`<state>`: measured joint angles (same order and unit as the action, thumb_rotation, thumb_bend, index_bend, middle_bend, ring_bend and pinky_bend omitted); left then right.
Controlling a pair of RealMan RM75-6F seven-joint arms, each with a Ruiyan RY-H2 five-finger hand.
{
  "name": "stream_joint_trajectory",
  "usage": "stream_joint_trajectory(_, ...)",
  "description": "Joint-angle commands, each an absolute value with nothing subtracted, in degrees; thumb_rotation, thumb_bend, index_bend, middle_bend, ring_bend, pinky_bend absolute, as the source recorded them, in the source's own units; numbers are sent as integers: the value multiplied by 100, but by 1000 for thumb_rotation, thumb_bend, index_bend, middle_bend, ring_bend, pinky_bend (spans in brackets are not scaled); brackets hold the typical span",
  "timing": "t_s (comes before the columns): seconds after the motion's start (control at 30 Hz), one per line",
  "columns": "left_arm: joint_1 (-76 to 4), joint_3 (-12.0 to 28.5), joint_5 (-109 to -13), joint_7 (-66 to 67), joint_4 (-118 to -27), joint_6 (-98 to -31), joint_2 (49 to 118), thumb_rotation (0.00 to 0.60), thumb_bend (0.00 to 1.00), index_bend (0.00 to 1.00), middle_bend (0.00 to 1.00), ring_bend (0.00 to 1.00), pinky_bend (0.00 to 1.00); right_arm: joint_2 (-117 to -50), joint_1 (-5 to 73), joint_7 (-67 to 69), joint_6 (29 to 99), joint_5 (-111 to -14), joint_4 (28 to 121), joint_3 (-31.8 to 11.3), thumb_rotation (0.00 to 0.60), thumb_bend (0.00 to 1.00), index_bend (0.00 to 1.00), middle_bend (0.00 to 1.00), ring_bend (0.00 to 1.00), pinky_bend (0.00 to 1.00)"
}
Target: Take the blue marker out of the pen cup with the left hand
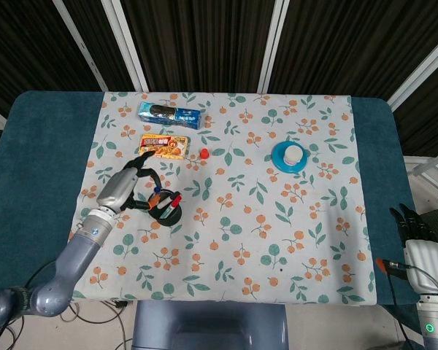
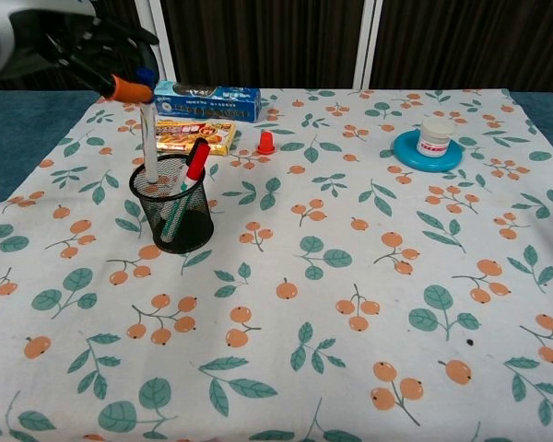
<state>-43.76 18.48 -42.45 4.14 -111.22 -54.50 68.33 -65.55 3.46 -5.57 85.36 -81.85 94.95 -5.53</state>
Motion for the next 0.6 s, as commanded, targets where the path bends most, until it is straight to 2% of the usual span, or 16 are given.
stream_joint_trajectory(0.03,-3948,2047,-4693,-238,-11505,-5345,6154,600,392,562,27,0,0,-6560,346,-570,8533,-8176,9495,-553,600,117,96,9,62,175)
stream_joint_trajectory(0.27,-3216,1988,-5774,-1387,-11362,-5275,5490,600,392,548,30,0,0,-6567,351,-597,8520,-8157,9504,-558,600,117,96,9,62,175)
stream_joint_trajectory(0.6,-2876,1491,-6807,-2546,-10447,-4955,5753,600,392,543,30,0,0,-6583,351,-628,8530,-8155,9501,-562,600,117,96,9,62,175)
